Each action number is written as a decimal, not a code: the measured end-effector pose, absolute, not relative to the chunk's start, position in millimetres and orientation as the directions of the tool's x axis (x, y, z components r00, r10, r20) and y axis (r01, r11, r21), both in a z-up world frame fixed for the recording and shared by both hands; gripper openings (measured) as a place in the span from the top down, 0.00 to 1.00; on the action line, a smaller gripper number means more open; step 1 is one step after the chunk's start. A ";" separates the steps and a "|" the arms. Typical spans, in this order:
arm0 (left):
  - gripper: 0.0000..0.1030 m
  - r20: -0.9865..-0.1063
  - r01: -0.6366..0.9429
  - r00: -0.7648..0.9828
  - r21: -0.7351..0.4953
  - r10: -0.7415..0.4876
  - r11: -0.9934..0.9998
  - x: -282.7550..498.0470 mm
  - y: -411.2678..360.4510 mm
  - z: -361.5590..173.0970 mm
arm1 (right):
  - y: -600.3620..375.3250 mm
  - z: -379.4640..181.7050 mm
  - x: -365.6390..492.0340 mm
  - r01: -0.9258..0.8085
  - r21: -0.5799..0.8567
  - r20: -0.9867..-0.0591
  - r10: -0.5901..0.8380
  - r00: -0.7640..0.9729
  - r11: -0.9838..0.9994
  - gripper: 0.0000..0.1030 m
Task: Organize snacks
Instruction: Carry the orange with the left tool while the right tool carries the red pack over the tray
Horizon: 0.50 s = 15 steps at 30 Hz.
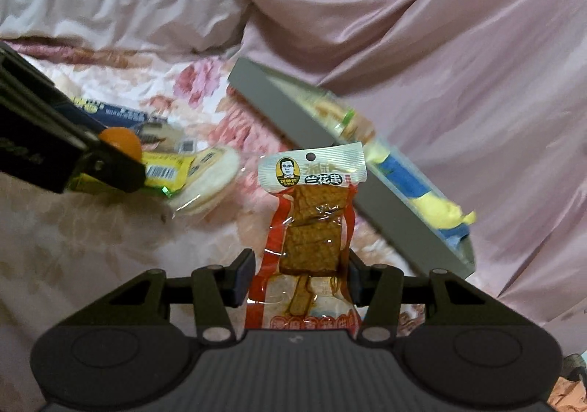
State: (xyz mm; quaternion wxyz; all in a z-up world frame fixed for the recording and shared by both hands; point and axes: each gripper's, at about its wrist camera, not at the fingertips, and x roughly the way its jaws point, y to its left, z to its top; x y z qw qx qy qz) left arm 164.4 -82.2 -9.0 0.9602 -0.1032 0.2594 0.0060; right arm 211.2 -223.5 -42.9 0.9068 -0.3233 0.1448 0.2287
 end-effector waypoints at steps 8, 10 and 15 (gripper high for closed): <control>0.63 -0.421 -0.053 0.907 -0.192 -0.033 0.980 192.4 -92.9 20.0 | -236.3 -19.9 211.0 -0.438 -0.481 -0.283 0.337 0.898 0.760 0.47; 0.63 -0.401 -0.052 0.916 -0.194 -0.031 0.980 203.4 -96.0 27.7 | -240.8 -15.6 214.9 -0.413 -0.463 -0.254 0.329 0.909 0.784 0.47; 0.63 -0.344 -0.044 0.939 -0.202 -0.028 0.978 238.8 -104.1 48.3 | -251.3 -1.7 235.9 -0.333 -0.368 -0.163 0.292 0.942 0.868 0.47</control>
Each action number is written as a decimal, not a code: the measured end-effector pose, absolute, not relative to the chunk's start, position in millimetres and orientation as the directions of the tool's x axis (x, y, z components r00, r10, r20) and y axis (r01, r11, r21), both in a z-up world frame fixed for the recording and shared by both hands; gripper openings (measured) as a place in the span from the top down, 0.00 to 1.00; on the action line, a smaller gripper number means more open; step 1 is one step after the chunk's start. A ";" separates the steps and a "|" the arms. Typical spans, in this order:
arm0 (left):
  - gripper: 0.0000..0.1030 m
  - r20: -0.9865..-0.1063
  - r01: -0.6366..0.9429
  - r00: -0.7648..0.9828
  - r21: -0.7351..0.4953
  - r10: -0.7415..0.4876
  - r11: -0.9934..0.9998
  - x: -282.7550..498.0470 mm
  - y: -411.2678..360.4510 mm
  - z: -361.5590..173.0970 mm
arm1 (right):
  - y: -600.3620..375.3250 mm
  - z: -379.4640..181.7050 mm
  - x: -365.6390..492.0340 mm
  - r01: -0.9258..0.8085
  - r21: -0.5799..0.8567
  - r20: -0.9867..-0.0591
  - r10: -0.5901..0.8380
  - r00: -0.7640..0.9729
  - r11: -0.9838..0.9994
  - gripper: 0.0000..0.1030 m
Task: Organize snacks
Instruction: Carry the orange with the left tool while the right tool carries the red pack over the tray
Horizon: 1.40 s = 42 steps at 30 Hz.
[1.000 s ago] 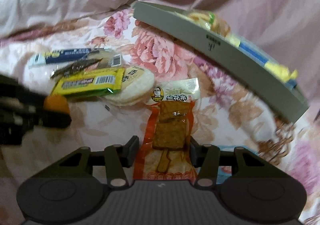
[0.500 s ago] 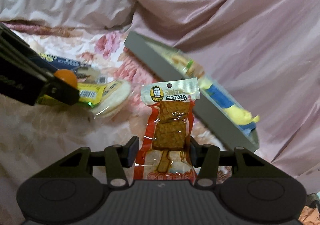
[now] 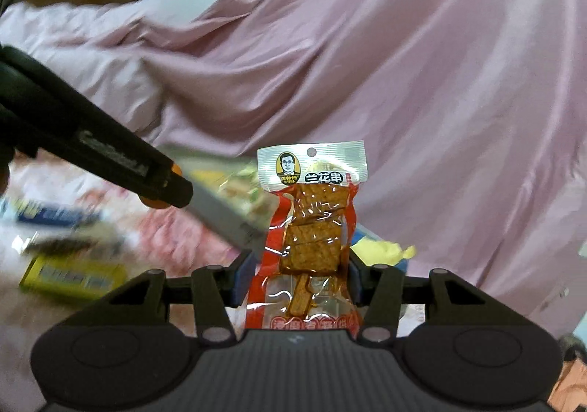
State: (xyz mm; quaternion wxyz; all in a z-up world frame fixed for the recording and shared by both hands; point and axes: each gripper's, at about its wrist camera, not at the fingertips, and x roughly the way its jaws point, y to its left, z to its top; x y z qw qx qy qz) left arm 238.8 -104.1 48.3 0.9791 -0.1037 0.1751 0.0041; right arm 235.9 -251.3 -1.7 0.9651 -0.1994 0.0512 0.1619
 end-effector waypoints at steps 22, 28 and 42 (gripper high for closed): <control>0.63 -0.368 -0.070 0.928 -0.337 -0.063 0.939 378.2 -139.3 49.2 | -298.3 0.3 353.1 -0.186 -0.020 -0.097 0.184 0.978 0.982 0.46; 0.63 -0.399 -0.069 0.914 -0.332 -0.073 0.941 390.0 -142.9 40.9 | -298.0 -2.5 363.1 -0.208 -0.008 -0.118 0.206 0.971 0.978 0.46; 0.63 -0.440 -0.075 0.893 -0.348 -0.092 0.935 396.1 -143.9 31.8 | -295.8 -4.2 367.9 -0.227 0.004 -0.164 0.225 0.960 0.974 0.41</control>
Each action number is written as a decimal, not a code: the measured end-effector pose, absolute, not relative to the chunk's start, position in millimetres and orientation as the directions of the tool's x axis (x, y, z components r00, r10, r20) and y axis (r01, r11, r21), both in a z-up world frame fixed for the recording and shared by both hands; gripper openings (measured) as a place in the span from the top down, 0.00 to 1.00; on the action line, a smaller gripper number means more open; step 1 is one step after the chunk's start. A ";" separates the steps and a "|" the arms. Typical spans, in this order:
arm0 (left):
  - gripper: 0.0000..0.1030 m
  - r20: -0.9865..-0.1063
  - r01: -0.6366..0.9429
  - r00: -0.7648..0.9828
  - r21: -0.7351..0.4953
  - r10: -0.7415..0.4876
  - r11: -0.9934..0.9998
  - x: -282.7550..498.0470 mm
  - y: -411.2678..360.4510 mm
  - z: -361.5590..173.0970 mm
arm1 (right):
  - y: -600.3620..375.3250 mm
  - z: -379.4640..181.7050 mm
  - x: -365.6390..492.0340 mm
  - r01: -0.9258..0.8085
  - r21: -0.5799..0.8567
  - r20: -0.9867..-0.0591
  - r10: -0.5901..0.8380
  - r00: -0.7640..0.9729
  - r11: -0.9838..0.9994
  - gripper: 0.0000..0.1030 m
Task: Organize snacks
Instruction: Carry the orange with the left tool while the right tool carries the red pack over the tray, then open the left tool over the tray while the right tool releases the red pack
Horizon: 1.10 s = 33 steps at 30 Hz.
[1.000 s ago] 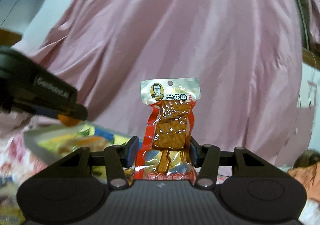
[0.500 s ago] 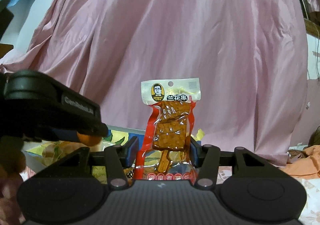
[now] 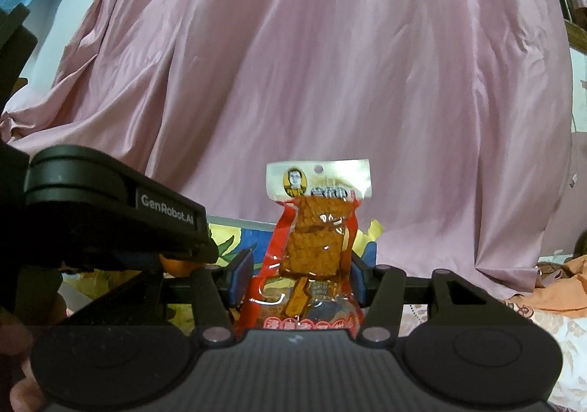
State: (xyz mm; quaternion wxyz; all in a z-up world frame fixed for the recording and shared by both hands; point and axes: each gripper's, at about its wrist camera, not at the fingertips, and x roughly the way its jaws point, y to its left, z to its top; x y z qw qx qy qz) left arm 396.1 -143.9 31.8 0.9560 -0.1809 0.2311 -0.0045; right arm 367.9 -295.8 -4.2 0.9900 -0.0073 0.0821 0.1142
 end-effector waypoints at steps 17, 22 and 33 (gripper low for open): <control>0.21 -0.416 -0.076 0.904 -0.373 -0.094 0.925 382.8 -139.4 40.5 | -291.8 -10.3 366.5 -0.219 -0.004 -0.197 0.214 0.957 0.976 0.15; 0.07 -0.379 -0.055 0.921 -0.364 -0.094 0.930 369.8 -137.0 51.5 | -294.7 -8.2 358.0 -0.201 0.004 -0.165 0.199 0.966 0.980 0.04; 0.01 -0.291 -0.029 0.954 -0.329 -0.072 0.944 316.7 -122.9 71.5 | -315.8 9.5 306.5 -0.164 0.036 -0.044 0.165 0.985 0.986 0.00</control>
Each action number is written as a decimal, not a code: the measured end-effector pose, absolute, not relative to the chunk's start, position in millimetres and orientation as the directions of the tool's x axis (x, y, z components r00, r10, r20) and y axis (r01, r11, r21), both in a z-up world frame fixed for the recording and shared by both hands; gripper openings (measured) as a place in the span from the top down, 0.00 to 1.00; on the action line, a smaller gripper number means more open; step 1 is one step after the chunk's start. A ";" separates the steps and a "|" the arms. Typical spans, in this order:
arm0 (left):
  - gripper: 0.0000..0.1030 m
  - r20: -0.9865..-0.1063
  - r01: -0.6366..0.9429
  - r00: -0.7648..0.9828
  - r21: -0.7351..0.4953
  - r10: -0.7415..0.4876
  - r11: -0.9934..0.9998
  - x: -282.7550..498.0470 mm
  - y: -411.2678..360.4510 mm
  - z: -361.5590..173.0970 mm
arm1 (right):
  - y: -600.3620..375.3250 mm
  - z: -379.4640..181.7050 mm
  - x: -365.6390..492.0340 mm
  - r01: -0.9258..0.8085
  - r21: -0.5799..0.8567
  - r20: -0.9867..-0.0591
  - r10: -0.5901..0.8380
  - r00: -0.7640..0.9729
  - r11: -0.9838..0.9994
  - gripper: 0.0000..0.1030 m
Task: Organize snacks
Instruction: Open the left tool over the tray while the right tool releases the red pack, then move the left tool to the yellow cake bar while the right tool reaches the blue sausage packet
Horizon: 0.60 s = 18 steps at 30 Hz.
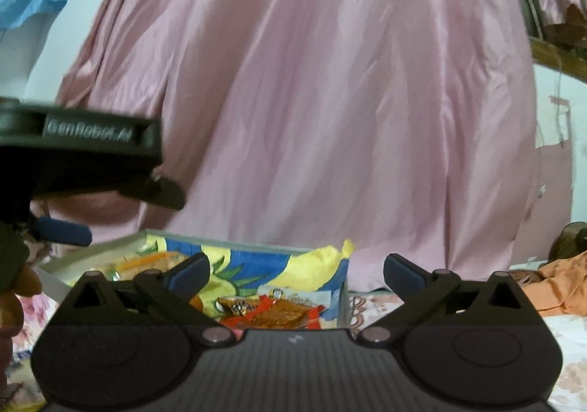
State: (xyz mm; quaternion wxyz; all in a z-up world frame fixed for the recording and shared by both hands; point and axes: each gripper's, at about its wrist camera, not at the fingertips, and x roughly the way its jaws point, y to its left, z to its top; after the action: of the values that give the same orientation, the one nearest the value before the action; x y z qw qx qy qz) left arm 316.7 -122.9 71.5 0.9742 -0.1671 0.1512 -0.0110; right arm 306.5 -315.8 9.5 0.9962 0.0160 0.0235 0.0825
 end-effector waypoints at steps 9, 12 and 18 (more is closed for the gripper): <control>0.01 -0.253 -0.044 0.967 -0.291 -0.032 0.956 258.5 -102.0 80.6 | -333.4 25.0 270.7 -0.114 0.093 0.004 0.114 0.994 0.989 0.00; 0.01 -0.250 -0.055 0.968 -0.268 -0.015 0.962 238.8 -94.9 81.3 | -336.4 25.5 258.7 -0.109 0.105 -0.011 0.111 0.994 0.988 0.00; 0.01 -0.265 -0.071 0.964 -0.231 0.007 0.970 197.5 -81.5 73.5 | -334.8 24.4 223.1 -0.139 0.116 -0.048 0.145 0.988 0.983 0.00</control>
State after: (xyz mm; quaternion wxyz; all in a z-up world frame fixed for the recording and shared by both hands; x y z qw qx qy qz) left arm 197.5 -81.5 73.5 0.9837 -0.1202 0.1322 0.0198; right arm 223.1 -334.8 24.4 0.9955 0.0563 0.0280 0.0714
